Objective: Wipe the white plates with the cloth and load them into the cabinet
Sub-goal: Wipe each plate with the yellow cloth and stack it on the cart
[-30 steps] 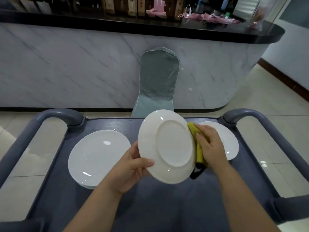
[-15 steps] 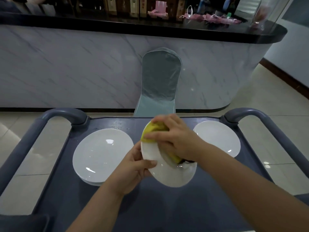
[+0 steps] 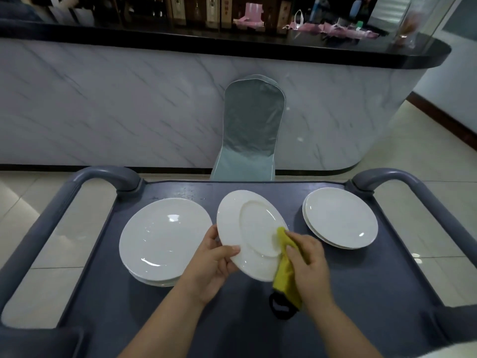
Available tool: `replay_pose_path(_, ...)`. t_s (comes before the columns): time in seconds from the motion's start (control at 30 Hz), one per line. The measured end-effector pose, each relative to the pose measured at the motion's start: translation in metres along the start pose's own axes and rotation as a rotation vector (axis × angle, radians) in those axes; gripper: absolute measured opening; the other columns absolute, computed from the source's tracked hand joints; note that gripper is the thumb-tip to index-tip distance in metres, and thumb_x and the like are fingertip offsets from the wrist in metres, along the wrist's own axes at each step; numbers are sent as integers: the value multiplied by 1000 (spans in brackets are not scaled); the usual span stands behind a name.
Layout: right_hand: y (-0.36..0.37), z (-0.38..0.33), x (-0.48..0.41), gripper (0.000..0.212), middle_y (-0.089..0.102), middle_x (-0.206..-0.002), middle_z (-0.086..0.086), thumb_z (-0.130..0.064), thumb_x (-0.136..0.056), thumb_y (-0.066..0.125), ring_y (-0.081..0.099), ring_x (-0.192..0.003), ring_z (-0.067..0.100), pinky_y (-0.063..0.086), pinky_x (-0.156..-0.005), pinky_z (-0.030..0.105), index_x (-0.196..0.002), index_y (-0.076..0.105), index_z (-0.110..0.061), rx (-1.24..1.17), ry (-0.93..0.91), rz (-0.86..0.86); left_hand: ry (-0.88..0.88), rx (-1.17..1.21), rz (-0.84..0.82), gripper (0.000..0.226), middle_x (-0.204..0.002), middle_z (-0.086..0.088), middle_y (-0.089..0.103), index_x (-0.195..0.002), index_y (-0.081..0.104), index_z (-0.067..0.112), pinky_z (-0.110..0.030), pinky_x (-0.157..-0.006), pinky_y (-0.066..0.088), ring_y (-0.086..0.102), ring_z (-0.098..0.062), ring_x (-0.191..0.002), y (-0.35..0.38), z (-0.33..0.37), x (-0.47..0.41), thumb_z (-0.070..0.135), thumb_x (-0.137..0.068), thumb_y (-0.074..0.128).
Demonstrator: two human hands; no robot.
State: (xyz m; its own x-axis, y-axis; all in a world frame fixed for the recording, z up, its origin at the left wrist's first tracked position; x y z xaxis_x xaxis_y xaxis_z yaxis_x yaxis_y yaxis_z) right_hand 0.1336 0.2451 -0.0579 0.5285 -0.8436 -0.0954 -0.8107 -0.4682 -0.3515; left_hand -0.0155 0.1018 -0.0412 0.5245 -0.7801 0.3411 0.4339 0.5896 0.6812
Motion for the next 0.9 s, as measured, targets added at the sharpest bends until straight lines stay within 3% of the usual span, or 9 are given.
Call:
replay_pose_path(0.13,34,-18,41,43,40,-130,-6,-25,-87,61,38,-117,13,29,-105,18,-125,58,-46,313,-526,-68,24,98,102,59,-110,-14,68,-120,57,17,-35,-59,58,73,-24,-80,14,0,-16,-6,-66,63)
replay_pose_path(0.2,35,-19,41,49,39,-130,0,-20,-85,65,38,-112,20,32,-101,22,-128,57,-42,460,-744,-109,14,126,107,60,-112,-13,71,-122,57,21,-39,-62,59,73,-28,-87,18,0,-21,-3,-68,64)
replay_pose_path(0.27,24,-14,35,51,39,-132,1,-14,-82,69,40,-114,24,34,-102,24,-126,59,-40,428,-734,-56,14,161,61,62,-112,-11,72,-127,54,20,-40,-65,60,72,-29,-94,20,2,-23,-2,-70,64)
replay_pose_path(0.43,-14,-7,9,41,41,-128,-12,-19,-93,55,48,-118,18,38,-103,27,-117,61,-52,69,-320,149,27,190,-42,61,-119,-11,68,-126,55,15,-34,-69,59,70,-26,-100,20,5,-20,-10,-71,63)
replay_pose_path(0.53,-29,-21,-29,44,46,-121,-4,-6,-94,59,46,-119,21,37,-103,28,-109,62,-47,143,-277,41,27,25,-149,62,-121,-14,67,-125,58,16,-37,-71,58,68,-28,-102,13,5,-9,-10,-70,65)
replay_pose_path(0.6,-28,-37,-51,40,47,-119,0,-5,-93,58,44,-118,23,31,-102,18,-107,62,-43,196,-274,27,25,-99,-220,61,-119,-14,66,-124,58,17,-41,-73,59,66,-30,-104,15,4,-4,-10,-70,65)
replay_pose_path(0.7,1,-67,-49,30,46,-124,1,-17,-93,57,40,-116,18,23,-101,8,-117,65,-34,305,-426,19,62,-169,-217,62,-119,-19,65,-125,54,17,-47,-76,58,65,-35,-105,24,4,-2,-9,-70,66)
replay_pose_path(0.8,19,-68,-17,32,45,-130,-1,-29,-95,53,40,-113,14,29,-103,17,-125,62,-33,361,-678,-105,120,-115,-148,62,-120,-19,65,-125,53,16,-47,-78,59,65,-36,-105,20,16,-1,-8,-69,67)
replay_pose_path(0.9,-3,-38,-3,30,45,-130,2,-21,-93,58,46,-110,25,41,-97,34,-122,66,-29,373,-837,-124,116,-95,-147,63,-123,-17,64,-127,53,16,-41,-73,59,66,-33,-107,11,25,2,-8,-70,65)
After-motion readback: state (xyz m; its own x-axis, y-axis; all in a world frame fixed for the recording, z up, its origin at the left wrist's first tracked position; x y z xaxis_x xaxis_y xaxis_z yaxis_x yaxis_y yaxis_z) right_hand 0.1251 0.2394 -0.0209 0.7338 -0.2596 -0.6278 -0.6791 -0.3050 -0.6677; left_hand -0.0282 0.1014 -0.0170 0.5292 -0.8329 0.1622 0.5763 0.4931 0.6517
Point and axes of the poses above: each hand's wrist, its own x-axis away from the middle knuckle, its own y-axis out of the palm, z = x × y, the point moved 1 cm from there along -x, towards the middle knuckle
